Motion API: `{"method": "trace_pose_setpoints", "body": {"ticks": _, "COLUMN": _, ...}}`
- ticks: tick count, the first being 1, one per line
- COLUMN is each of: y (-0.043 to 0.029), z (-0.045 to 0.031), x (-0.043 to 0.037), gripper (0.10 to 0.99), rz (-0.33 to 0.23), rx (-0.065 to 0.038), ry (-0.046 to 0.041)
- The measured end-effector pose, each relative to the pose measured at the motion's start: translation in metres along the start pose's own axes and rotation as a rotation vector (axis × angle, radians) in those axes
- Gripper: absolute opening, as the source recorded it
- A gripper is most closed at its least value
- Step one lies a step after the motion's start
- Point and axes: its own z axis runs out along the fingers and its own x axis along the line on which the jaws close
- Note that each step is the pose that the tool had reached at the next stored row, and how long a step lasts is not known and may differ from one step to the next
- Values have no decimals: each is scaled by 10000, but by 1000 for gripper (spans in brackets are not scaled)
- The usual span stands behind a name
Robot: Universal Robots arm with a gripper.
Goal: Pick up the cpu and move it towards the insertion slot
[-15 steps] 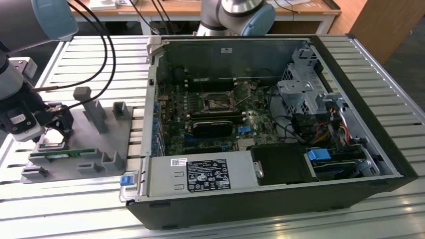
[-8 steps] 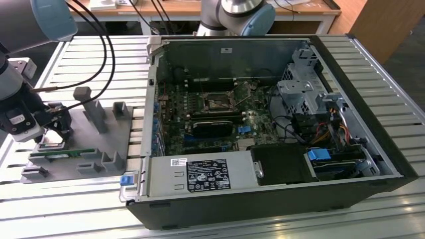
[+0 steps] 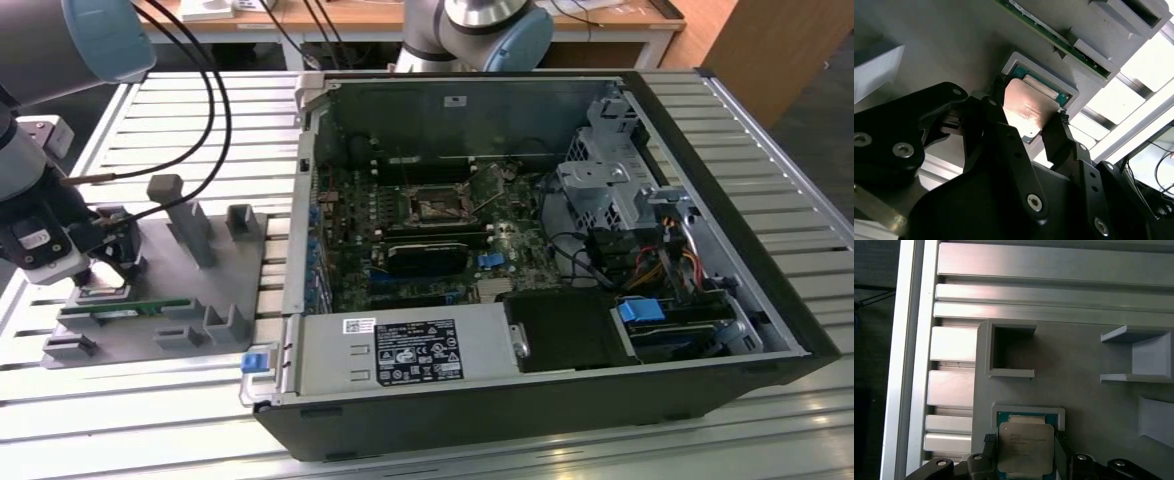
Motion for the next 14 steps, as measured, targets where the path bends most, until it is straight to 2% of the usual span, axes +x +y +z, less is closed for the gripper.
{"method": "trace_pose_setpoints", "body": {"ticks": 9, "y": 2, "z": -11, "x": -1, "gripper": 529, "rz": 0, "rx": -4, "ry": -6}}
{"method": "trace_pose_setpoints", "body": {"ticks": 14, "y": 6, "z": -89, "x": 0, "gripper": 529, "rz": 1, "rx": -1, "ry": -1}}
